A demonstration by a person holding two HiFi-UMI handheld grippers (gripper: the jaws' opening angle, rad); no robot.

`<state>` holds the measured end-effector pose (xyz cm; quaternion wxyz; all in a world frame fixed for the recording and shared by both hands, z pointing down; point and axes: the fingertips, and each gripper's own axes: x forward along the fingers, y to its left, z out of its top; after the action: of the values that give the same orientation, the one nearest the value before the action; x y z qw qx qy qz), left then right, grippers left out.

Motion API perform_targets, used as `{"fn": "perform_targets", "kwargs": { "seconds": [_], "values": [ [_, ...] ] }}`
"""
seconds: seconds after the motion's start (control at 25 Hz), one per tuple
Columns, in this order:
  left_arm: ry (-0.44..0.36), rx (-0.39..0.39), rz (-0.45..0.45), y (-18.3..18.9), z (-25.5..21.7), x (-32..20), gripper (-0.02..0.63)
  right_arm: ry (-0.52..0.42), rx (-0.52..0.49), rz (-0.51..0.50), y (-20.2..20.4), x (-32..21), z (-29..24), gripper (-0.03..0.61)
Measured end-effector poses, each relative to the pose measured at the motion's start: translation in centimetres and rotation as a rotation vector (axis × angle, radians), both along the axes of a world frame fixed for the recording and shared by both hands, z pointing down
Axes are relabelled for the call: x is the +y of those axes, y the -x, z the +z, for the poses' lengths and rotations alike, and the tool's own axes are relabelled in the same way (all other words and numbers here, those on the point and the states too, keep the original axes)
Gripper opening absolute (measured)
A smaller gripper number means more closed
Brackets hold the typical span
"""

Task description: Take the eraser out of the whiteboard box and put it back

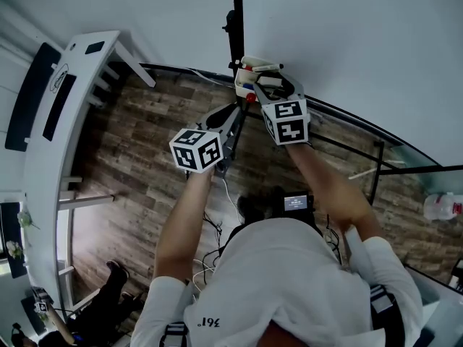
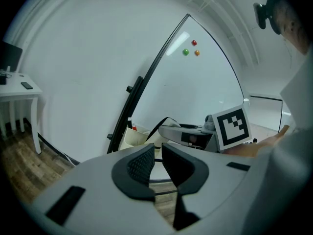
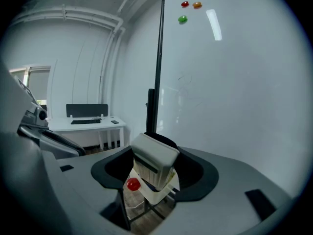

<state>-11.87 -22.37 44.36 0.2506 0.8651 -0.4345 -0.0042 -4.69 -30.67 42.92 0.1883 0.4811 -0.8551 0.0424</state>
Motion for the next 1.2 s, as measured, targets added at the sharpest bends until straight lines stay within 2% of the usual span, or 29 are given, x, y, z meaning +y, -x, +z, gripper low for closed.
{"fn": "perform_targets", "kwargs": {
  "seconds": [0.88,1.2],
  "values": [
    [-0.066,0.016,-0.017,-0.5,-3.4,1.4,0.035,-0.074,-0.11,-0.083,-0.8,2.8,-5.6,0.278],
    [-0.14,0.028,-0.016,-1.0,-6.6,1.7,0.035,-0.119,-0.152,-0.121,-2.1,3.9,-8.8,0.278]
  ]
}}
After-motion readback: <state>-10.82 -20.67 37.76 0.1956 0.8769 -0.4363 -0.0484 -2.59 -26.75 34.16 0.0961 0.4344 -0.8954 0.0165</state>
